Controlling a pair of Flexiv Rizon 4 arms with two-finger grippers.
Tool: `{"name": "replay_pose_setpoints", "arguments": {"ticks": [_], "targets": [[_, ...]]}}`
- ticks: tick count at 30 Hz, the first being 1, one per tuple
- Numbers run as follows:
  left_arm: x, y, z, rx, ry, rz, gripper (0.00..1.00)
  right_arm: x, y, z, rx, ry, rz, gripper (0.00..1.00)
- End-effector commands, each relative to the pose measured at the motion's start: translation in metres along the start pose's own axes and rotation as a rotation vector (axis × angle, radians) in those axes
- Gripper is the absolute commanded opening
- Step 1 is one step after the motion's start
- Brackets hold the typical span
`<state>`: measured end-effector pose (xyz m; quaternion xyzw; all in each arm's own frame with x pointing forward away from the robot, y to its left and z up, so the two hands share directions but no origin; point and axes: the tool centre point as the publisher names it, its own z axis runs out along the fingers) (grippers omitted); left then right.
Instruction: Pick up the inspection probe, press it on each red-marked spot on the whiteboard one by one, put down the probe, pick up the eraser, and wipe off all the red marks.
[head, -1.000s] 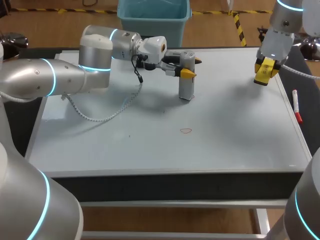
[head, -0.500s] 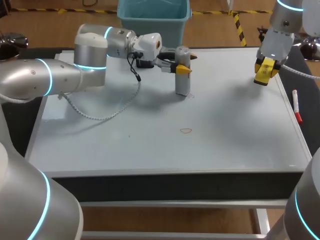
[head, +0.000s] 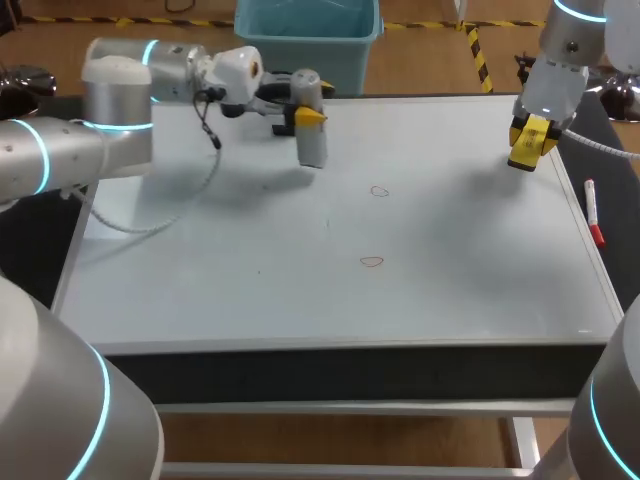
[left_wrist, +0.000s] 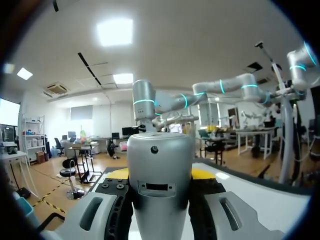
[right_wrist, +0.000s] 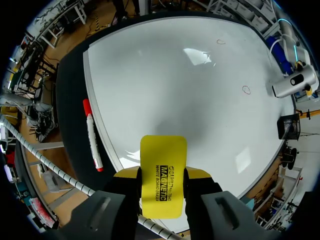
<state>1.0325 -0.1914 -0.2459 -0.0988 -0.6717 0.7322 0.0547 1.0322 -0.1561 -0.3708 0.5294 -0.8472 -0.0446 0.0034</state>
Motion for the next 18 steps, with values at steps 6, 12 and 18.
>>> {"name": "replay_pose_setpoints", "arguments": {"ticks": [6,12,18], "targets": [[0.021,-0.018,-0.076,-0.014,-0.195,0.009,0.00,0.000,-0.001,-0.001,0.000,0.004,-0.002,0.00],[0.024,-0.020,-0.114,-0.024,-0.261,0.008,0.00,0.000,-0.001,-0.001,0.000,0.004,-0.002,0.00],[0.027,-0.022,-0.139,-0.035,-0.296,0.011,0.00,0.000,-0.001,-0.001,0.000,0.004,-0.002,0.00]]}}
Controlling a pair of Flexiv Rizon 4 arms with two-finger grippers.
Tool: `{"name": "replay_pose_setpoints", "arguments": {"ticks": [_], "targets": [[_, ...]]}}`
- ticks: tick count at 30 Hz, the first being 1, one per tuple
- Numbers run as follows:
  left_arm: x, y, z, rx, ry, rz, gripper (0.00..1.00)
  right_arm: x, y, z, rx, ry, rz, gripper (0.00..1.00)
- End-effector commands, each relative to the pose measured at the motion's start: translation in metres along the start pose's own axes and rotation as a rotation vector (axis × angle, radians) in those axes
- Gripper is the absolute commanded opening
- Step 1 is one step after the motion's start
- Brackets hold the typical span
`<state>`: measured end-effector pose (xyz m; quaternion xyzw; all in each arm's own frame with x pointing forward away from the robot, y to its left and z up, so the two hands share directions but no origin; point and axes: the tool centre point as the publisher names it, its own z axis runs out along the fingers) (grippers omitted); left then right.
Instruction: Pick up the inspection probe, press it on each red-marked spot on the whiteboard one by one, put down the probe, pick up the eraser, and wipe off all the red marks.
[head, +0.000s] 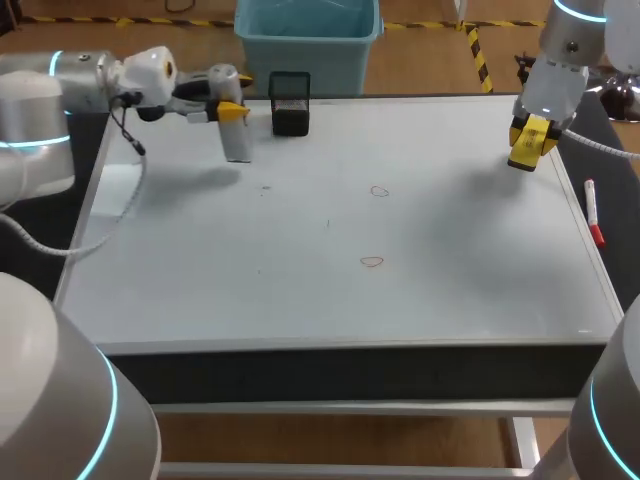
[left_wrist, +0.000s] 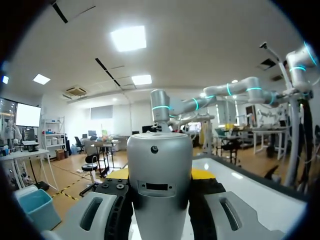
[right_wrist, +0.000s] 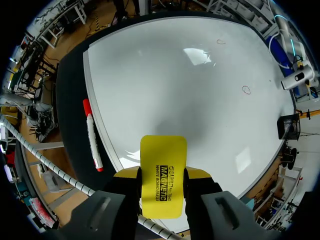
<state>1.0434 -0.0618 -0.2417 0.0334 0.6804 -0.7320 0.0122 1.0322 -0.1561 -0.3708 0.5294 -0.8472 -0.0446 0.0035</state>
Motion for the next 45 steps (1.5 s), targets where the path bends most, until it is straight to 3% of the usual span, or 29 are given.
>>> {"name": "replay_pose_setpoints", "arguments": {"ticks": [1,10,22,25,36,45], "targets": [[0.008,-0.005,-0.015,-0.020,-0.111,0.004,0.00,0.000,-0.001,-0.001,0.000,0.004,-0.002,0.00],[0.012,-0.005,-0.044,-0.050,-0.158,0.000,0.00,0.000,-0.001,-0.001,0.000,0.004,-0.002,0.00],[0.012,-0.005,-0.044,-0.050,-0.158,0.000,0.00,0.000,-0.001,-0.001,0.000,0.004,-0.002,0.00],[0.012,-0.005,-0.044,-0.050,-0.158,0.000,0.00,-0.015,0.013,-0.005,0.010,-0.042,-0.032,0.00],[0.012,-0.005,-0.044,-0.050,-0.158,0.000,0.00,-0.086,0.073,-0.009,0.032,-0.004,-0.234,0.00],[0.012,-0.005,-0.044,-0.050,-0.158,0.000,0.00,-0.143,0.116,0.006,-0.010,-0.015,-0.370,0.00]]}}
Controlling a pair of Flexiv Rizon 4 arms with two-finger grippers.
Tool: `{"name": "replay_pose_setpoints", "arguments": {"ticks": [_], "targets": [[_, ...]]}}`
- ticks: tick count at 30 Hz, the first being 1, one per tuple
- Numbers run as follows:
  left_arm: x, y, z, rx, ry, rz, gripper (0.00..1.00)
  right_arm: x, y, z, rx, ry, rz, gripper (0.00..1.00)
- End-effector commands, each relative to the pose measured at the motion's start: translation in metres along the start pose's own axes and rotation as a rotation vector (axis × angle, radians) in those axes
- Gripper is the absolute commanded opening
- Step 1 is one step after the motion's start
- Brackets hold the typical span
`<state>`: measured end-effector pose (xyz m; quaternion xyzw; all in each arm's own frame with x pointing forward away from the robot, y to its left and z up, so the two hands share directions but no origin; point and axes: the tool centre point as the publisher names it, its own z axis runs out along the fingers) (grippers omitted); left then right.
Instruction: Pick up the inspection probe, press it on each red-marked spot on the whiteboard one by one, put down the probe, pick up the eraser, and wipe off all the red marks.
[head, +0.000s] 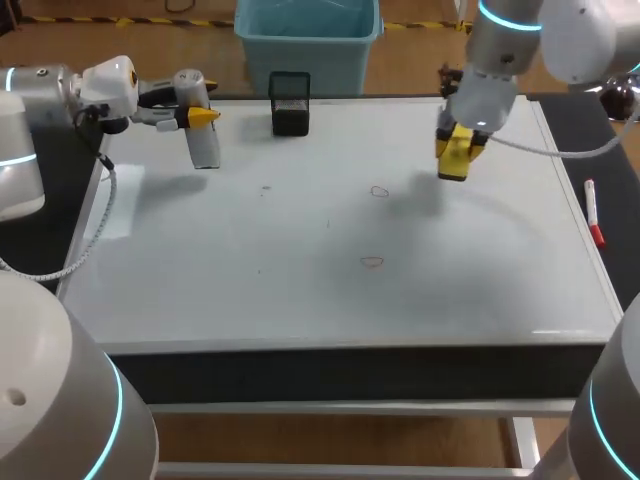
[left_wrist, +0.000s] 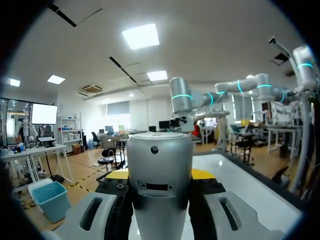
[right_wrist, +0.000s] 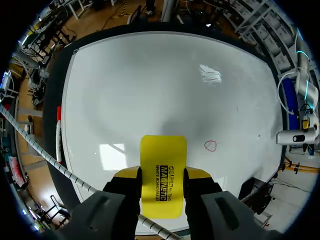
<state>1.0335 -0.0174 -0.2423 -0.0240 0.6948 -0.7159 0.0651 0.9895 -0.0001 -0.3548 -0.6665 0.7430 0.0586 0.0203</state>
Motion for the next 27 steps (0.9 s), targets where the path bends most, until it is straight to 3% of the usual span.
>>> {"name": "replay_pose_setpoints", "arguments": {"ticks": [1,13,27], "targets": [[0.001,-0.002,0.000,-0.002,-0.003,0.001,0.00,-0.029,0.003,0.012,-0.014,0.025,-0.040,0.00],[0.001,-0.002,0.000,-0.002,-0.003,0.001,0.00,-0.100,0.016,0.037,-0.082,0.033,-0.190,0.00],[0.001,-0.002,0.000,-0.002,-0.003,0.001,0.00,-0.119,0.017,0.068,-0.117,0.060,-0.180,0.00]]}}
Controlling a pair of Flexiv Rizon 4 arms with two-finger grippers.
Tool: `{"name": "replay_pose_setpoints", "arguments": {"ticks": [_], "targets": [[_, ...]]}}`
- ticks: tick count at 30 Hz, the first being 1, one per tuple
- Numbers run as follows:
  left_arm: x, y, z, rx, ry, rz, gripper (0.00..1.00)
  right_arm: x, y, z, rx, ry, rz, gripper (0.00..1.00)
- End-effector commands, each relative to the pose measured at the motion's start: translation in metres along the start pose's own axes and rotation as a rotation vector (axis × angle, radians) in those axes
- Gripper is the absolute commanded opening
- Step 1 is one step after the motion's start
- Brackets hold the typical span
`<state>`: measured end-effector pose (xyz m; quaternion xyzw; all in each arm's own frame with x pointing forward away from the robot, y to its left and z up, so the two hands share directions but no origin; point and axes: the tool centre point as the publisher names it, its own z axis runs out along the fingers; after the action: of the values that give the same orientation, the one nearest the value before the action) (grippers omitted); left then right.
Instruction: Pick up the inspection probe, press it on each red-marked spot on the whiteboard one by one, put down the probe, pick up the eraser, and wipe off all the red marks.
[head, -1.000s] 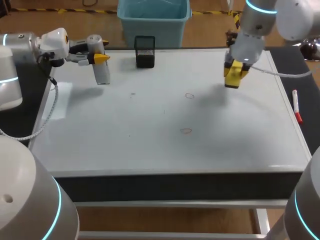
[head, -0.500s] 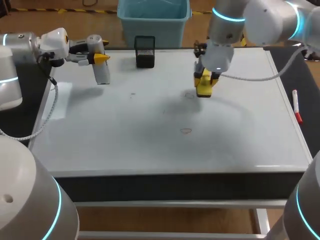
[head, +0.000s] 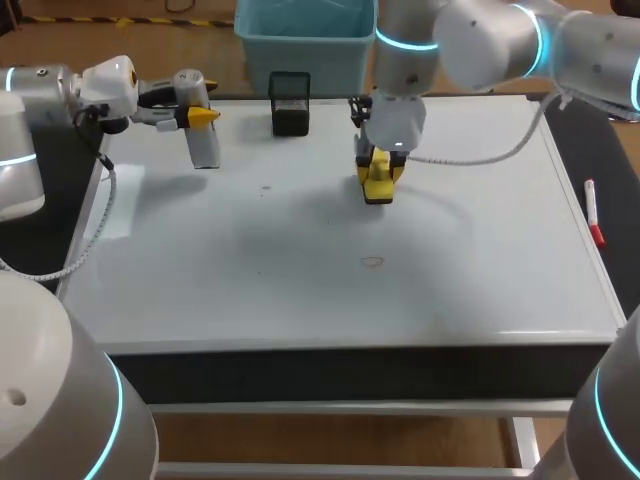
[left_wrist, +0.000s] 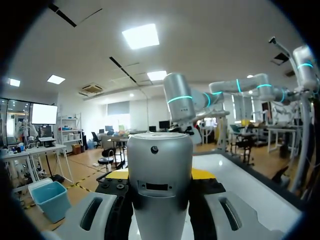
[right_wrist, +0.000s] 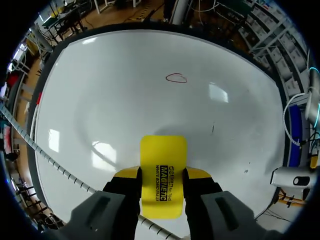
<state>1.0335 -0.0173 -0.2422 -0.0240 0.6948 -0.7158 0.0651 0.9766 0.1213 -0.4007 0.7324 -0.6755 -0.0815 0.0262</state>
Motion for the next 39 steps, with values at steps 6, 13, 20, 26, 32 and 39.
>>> {"name": "replay_pose_setpoints", "arguments": {"ticks": [6,13,20,26,32,39], "targets": [[0.001,-0.002,0.000,-0.002,-0.003,0.001,0.00,-0.003,-0.008,0.015,-0.019,0.013,0.010,0.00],[0.001,-0.002,0.000,-0.002,-0.003,0.001,0.00,0.001,-0.010,0.018,-0.020,0.024,0.013,0.00],[0.001,-0.002,0.000,-0.002,-0.003,0.001,0.00,0.006,-0.011,0.020,-0.027,0.029,0.015,0.00],[0.001,-0.002,0.000,-0.002,-0.003,0.001,0.00,0.012,-0.011,0.025,-0.033,0.034,0.017,0.00],[0.001,-0.002,0.000,-0.002,-0.003,0.001,0.00,0.022,-0.011,0.029,-0.044,0.040,0.034,0.00],[0.001,-0.002,0.000,-0.002,-0.003,0.001,0.00,0.047,-0.011,0.027,-0.042,0.051,0.083,0.00]]}}
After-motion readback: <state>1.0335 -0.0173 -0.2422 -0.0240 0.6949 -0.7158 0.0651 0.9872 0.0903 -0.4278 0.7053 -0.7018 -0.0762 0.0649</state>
